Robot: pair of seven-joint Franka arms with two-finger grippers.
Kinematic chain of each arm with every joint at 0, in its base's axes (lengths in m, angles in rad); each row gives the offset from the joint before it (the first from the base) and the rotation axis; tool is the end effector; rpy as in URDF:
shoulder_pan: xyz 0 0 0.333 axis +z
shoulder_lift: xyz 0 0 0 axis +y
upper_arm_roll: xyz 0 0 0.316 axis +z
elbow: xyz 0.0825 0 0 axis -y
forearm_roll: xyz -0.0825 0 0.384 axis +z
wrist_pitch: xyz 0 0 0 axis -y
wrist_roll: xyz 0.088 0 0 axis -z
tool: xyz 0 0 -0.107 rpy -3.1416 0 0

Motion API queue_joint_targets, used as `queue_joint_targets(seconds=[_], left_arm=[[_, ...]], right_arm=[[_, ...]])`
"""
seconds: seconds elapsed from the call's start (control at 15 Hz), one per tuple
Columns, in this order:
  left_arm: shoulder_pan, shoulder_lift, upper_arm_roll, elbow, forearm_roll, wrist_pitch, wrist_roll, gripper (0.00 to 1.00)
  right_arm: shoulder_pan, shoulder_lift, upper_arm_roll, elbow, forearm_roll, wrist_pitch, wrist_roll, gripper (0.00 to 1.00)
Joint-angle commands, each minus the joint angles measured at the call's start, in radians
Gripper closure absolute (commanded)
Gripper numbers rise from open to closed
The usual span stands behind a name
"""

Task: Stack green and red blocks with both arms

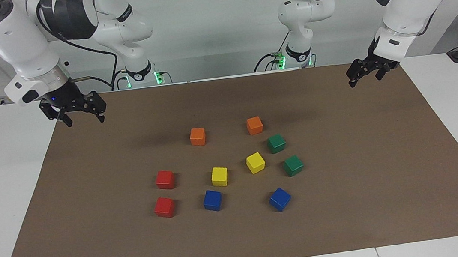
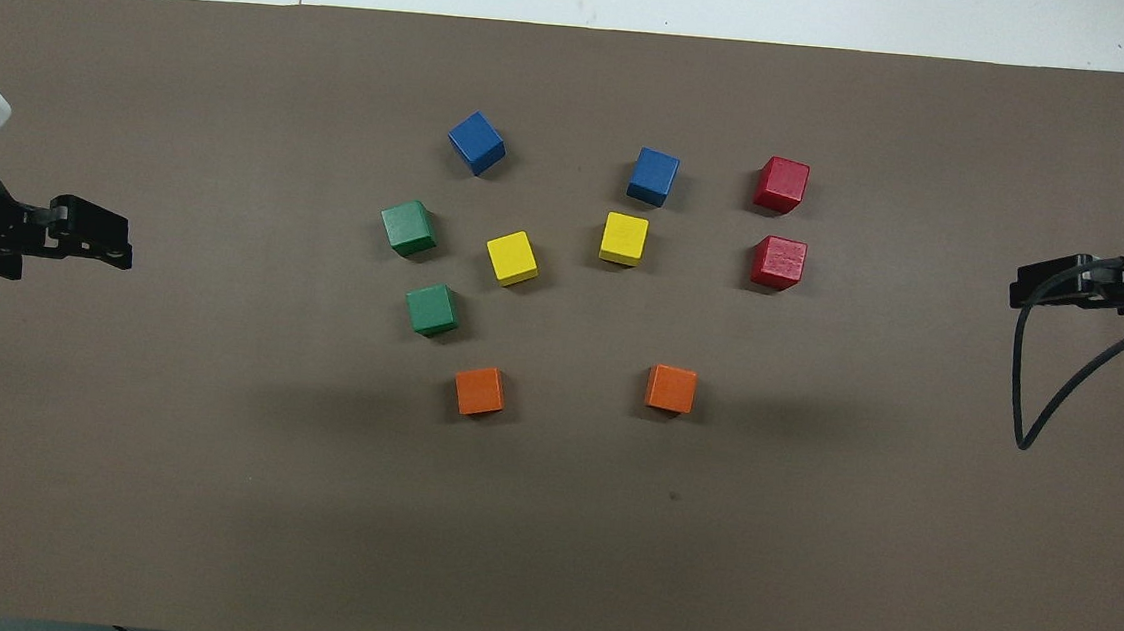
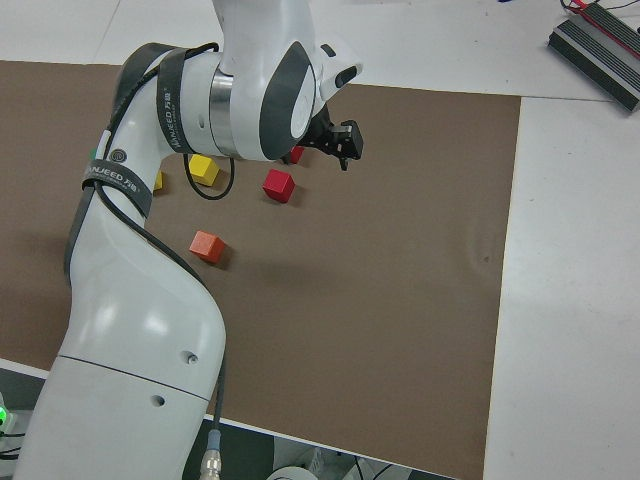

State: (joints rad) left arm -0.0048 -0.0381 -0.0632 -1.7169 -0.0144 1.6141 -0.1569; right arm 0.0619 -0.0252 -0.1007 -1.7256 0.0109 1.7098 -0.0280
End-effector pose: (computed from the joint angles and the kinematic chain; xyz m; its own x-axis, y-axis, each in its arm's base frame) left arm 0.5406 -0.0389 0.5800 0.9938 0.0897 -0.0658 0.0900 -0.9959 0.0017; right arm 0.5546 -0.0211 0.5769 0.9999 -0.0123 0.0096 -0.0122 -0.9998 -0.0131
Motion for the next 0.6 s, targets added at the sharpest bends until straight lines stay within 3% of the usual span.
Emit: queue_joint_targets(seconds=[0.0,0.53], left_arm=[[0.008,0.007,-0.006,0.005,0.018,0.010,0.014,0.00],[0.000,0.011,-0.003,0.013,0.018,0.006,-0.013,0.00]], right_arm=[[-0.004,-0.021,0.004,-0.020,0.015,-0.002,-0.016,0.00],[-0.004,-0.021,0.006,-0.017,0.015,-0.002,-0.016,0.00]])
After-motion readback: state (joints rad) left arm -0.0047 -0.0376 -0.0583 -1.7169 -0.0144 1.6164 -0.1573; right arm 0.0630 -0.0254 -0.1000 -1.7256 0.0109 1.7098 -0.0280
